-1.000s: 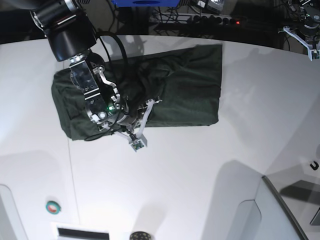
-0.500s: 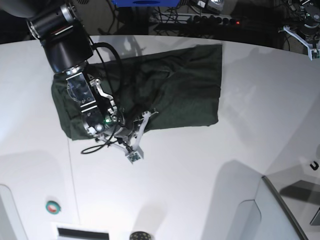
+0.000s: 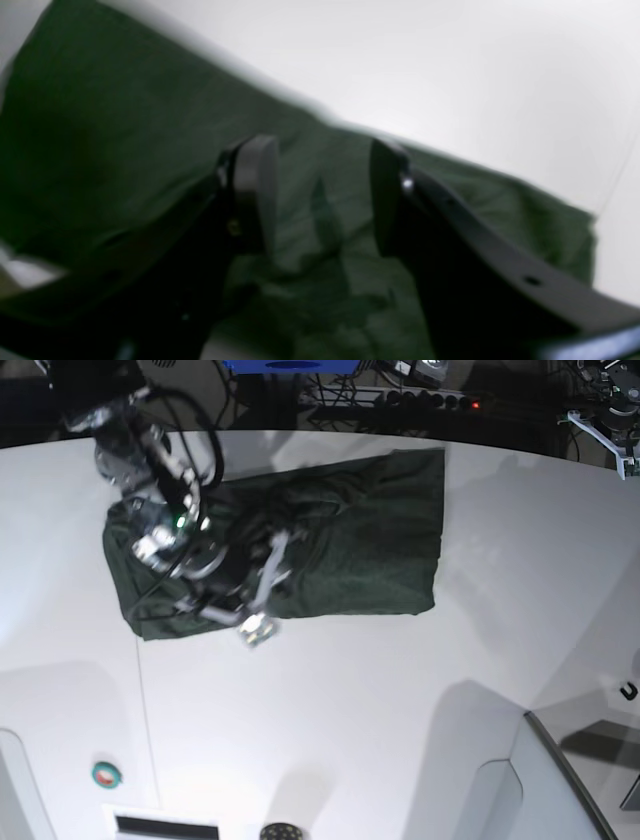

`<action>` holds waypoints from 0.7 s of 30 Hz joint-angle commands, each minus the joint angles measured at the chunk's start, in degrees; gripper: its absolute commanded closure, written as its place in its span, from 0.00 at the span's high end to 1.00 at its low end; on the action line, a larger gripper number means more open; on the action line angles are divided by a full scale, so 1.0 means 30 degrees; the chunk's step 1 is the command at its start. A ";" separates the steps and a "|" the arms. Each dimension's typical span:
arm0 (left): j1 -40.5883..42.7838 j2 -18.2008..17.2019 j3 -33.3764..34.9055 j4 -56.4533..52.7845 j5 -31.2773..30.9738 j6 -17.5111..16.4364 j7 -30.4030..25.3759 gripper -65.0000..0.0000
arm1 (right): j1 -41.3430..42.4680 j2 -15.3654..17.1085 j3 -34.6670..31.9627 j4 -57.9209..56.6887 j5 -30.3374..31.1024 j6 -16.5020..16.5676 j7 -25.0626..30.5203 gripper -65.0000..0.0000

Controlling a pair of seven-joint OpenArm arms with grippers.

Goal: Layout the t-shirt on the table in an organized manner, then fold the t-shirt properly
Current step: 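Grasp the shirt end with the right gripper and fold it over the stack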

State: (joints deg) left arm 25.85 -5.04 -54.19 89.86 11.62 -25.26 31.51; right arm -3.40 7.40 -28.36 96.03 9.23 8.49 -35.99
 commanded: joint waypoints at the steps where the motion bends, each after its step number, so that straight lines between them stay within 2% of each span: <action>1: -0.0015 -0.0299 -0.0118 0.0272 0.0010 0.0257 -0.0261 0.00 | -0.0083 -0.0019 -0.0789 0.0650 0.0365 0.0261 0.0465 0.37; 6: -0.0073 -0.0299 -0.0030 0.0331 0.0010 0.0257 -0.0261 0.00 | -0.0288 0.0186 -0.4041 -0.0552 0.0365 0.0144 0.0465 0.35; 16: -0.0073 -0.0299 -0.0089 0.0272 0.0010 0.0257 -0.0261 0.00 | -0.0288 -0.1045 -0.4247 -0.3570 0.0394 0.0144 0.0494 0.35; 21: -0.0073 -0.0299 -0.0089 0.0272 0.0010 0.0257 -0.0261 0.00 | -0.0054 -0.0986 -0.4247 -0.4068 0.0394 0.0144 0.0582 0.34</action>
State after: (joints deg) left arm 25.26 -5.08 -54.02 89.86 11.66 -25.26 31.48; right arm -4.29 4.71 -41.15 83.07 10.13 9.10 -35.46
